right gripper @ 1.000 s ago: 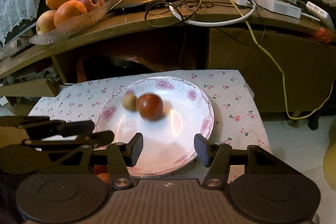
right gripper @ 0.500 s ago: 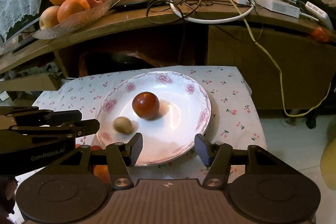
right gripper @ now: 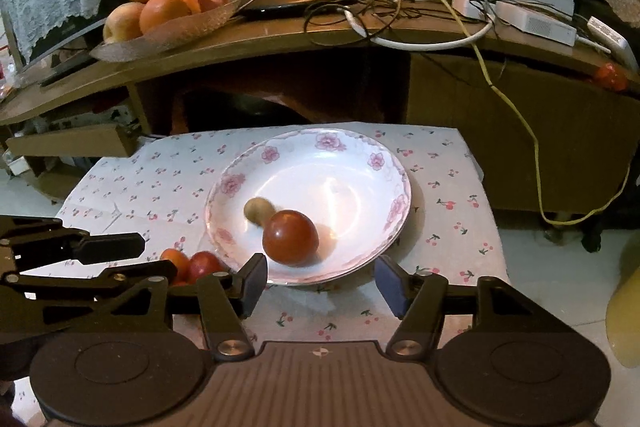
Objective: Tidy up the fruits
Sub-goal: 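Withdraw both tools from the plate toward the remaining fruits, then grasp the second kiwi with the left tool while the right tool grasps an orange, then carry the kiwi and the orange over the white plate with both tools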
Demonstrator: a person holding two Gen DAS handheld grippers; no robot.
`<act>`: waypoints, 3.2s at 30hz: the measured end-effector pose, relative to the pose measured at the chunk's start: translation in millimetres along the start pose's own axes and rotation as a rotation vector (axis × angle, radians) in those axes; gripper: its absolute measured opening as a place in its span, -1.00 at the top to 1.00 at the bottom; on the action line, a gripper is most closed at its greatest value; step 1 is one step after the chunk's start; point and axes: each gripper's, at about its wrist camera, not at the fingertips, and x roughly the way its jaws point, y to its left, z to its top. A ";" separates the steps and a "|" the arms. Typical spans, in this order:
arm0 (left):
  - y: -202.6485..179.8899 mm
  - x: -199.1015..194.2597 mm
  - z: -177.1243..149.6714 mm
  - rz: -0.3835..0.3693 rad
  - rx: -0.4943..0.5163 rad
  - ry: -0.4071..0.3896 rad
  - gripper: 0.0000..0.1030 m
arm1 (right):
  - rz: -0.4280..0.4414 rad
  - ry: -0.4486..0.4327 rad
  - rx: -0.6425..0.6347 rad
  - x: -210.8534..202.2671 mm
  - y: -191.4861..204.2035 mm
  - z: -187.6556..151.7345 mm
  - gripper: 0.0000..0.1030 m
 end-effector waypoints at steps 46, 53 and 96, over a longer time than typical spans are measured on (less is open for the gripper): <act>-10.4 10.1 -54.5 -0.015 0.073 0.082 0.38 | 0.111 0.121 -0.129 12.9 26.2 -31.0 -0.24; -0.3 2.6 -54.0 -0.012 0.058 0.080 0.39 | 0.136 0.135 -0.161 19.9 39.4 -32.0 -0.24; -1.7 0.1 -68.9 -0.044 0.103 0.104 0.40 | 0.143 0.226 -0.233 10.6 45.5 -50.6 0.37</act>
